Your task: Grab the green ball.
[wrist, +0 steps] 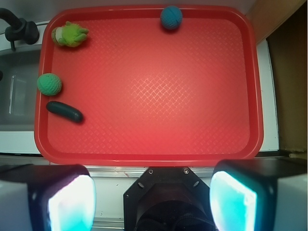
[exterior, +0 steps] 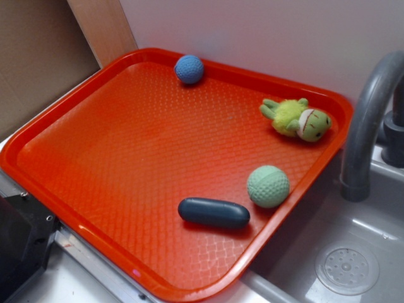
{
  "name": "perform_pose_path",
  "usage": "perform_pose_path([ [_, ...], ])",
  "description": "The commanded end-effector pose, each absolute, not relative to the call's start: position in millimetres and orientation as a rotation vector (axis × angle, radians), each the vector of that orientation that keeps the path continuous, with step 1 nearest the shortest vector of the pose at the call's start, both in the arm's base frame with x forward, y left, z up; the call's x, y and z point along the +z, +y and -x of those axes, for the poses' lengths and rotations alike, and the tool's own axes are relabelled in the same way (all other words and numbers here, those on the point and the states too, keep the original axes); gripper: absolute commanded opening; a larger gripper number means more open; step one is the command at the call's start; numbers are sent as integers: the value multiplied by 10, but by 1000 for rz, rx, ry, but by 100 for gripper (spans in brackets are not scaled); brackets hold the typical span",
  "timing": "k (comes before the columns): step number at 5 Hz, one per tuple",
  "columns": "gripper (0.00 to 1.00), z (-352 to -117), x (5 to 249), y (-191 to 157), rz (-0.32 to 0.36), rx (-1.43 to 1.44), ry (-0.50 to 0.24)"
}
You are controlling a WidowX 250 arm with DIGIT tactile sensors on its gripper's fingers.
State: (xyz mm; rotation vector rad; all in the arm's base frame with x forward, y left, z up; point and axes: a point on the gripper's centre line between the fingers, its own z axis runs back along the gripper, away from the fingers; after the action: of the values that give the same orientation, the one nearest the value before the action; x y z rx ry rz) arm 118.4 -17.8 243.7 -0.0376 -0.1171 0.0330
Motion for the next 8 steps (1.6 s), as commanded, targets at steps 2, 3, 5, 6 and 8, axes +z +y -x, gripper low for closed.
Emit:
perform_pose_path([
  [2, 100, -1500, 2330, -678, 161, -218, -212],
  [3, 100, -1720, 2064, -1242, 226, -468, -257],
  [5, 100, -1778, 1343, -1984, 154, -678, -319],
  [6, 100, -1785, 1035, -2044, 173, -676, -356],
  [8, 100, -2030, 802, -1863, 183, -578, -382],
])
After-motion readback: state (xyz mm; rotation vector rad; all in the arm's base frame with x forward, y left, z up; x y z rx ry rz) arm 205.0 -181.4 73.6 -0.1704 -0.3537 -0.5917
